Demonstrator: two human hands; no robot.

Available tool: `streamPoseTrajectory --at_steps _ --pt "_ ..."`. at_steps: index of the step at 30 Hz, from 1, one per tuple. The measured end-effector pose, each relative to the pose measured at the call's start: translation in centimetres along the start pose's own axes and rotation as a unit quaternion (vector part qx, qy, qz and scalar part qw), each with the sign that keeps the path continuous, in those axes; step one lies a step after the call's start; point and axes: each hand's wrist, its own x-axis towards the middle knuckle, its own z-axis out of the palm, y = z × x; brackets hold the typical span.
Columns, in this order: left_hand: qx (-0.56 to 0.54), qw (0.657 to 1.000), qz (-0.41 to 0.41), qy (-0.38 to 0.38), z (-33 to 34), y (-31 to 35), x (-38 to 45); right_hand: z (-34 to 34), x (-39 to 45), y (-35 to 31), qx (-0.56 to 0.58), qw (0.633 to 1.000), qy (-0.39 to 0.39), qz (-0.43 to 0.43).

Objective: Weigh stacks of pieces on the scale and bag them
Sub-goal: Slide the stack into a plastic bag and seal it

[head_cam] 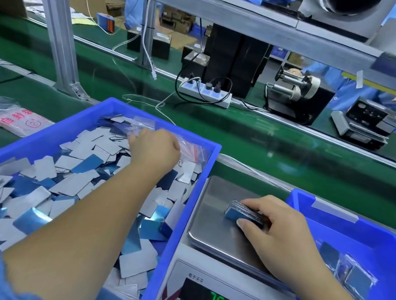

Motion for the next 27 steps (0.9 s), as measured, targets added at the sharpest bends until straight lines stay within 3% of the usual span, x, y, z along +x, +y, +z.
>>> streamPoseTrajectory --at_steps 3,5,7,9,14,21,25,26,27 --pt "-0.036 0.999 0.005 0.014 -0.9 0.5 -0.5 0.0 -0.1 -0.1 0.01 1.0 0.009 -0.001" --pt "-0.164 0.986 0.022 0.033 -1.9 1.1 -1.1 -0.2 -0.1 0.0 0.049 0.998 0.032 0.014" --pt "-0.376 0.924 0.056 -0.025 -2.9 2.4 -2.3 -0.4 0.0 0.1 0.129 0.989 0.053 0.057" --pt "-0.488 0.859 0.097 -0.12 -3.4 3.7 -3.7 -0.5 0.2 0.2 0.256 0.959 0.063 0.101" --pt "-0.505 0.805 0.145 -0.274 -3.0 5.0 -5.3 -1.2 0.1 0.1 0.424 0.895 0.053 0.131" --pt "-0.493 0.766 0.161 -0.381 -3.1 5.7 -6.7 -1.1 0.1 0.8 0.45 0.886 -0.027 0.107" --pt "-0.588 0.659 0.095 -0.46 -3.3 5.8 -6.7 -1.0 0.3 0.7 0.518 0.847 0.042 0.11" --pt "-0.584 0.659 0.107 -0.461 -3.3 5.8 -6.7 -1.0 0.4 0.7 0.541 0.831 0.066 0.111" --pt "-0.565 0.682 0.127 -0.447 -3.1 5.8 -6.8 -1.1 0.4 0.7 0.556 0.819 0.087 0.112"
